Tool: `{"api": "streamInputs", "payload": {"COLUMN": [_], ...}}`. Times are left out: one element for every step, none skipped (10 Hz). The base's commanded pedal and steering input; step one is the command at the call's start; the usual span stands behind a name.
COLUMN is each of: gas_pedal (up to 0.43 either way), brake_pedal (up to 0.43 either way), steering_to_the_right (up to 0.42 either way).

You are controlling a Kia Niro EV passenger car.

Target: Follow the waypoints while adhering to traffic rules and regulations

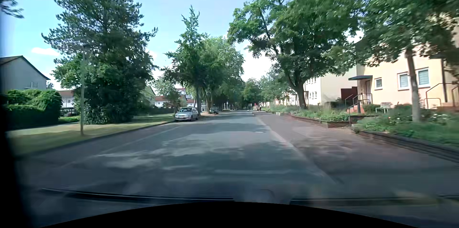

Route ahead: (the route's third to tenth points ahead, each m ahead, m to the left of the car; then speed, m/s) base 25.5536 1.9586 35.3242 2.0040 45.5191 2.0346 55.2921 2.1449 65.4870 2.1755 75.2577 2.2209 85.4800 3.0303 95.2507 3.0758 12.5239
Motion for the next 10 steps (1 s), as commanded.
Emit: {"api": "streamInputs", "payload": {"gas_pedal": [0.15, 0.15, 0.15, 0.15, 0.15, 0.15, 0.15, 0.157, 0.157, 0.169], "brake_pedal": [0.006, 0.006, 0.006, 0.006, 0.006, 0.006, 0.006, 0.006, 0.006, 0.006], "steering_to_the_right": [0.004, 0.003, 0.003, 0.003, 0.003, 0.003, 0.003, 0.003, 0.003, 0.004]}}
